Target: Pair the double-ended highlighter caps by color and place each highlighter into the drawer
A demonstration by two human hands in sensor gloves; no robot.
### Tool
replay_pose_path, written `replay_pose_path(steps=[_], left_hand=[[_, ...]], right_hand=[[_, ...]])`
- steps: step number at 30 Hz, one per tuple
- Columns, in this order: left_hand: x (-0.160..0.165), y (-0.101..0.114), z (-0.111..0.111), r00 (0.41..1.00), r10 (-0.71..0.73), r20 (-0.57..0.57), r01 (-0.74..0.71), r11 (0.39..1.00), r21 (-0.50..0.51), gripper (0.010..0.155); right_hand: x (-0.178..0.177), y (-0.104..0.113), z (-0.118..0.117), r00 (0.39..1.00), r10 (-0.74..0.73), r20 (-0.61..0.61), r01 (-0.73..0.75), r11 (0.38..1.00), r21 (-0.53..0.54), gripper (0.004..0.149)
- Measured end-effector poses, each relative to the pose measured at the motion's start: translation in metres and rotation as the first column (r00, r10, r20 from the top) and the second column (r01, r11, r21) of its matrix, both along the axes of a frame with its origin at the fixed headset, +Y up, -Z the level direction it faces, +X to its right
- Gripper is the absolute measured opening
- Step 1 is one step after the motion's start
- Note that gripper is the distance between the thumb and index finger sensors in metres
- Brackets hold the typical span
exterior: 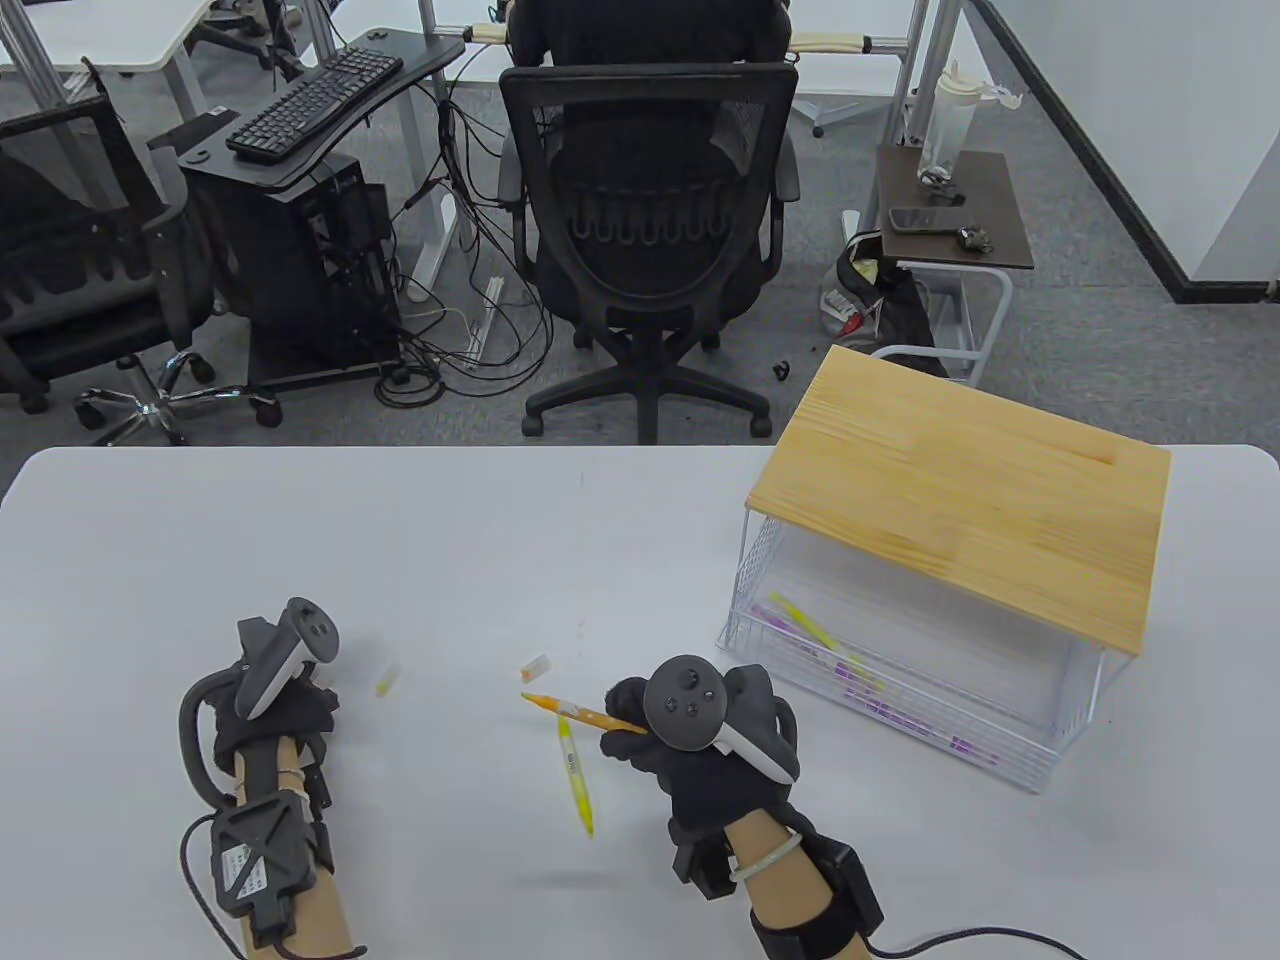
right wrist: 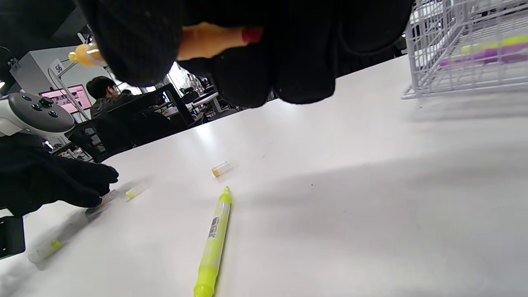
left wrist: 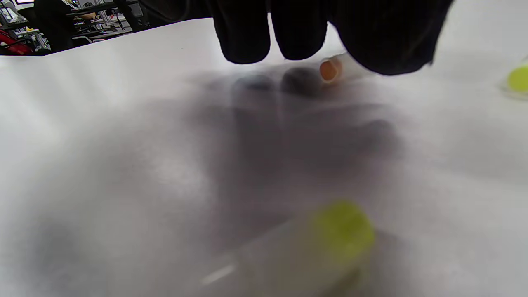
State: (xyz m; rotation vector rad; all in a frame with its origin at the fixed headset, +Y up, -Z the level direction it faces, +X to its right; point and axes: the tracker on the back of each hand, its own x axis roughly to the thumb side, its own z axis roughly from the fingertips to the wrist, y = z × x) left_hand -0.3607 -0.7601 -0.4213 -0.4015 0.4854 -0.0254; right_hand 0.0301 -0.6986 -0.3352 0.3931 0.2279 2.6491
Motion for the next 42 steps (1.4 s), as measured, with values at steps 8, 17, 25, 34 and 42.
replay_pose_path(steps=[8,17,25,34,42], left_hand=[[0.010,-0.005,-0.015,0.985,-0.171,-0.004,0.171,0.985,-0.004,0.066],[0.019,-0.005,-0.017,0.968,-0.250,0.001,0.250,0.968,0.000,0.059],[0.037,0.042,0.015,0.981,-0.097,0.166,0.058,0.973,0.223,0.060],[0.090,0.096,0.104,0.780,0.124,0.614,-0.485,0.739,0.468,0.058],[0.122,0.096,0.119,0.727,0.063,0.684,-0.479,0.761,0.439,0.051]], right_hand=[[0.000,-0.008,-0.006,1.000,0.027,0.015,-0.027,0.999,-0.021,0.046],[-0.004,-0.012,-0.006,0.999,0.047,0.003,-0.047,0.998,-0.028,0.046],[-0.009,-0.015,-0.005,0.998,0.054,-0.010,-0.054,0.998,-0.041,0.047],[-0.007,-0.003,0.005,0.999,0.054,0.004,-0.054,0.998,0.029,0.047],[-0.008,0.017,0.029,0.999,0.027,0.041,-0.035,0.977,0.213,0.048]])
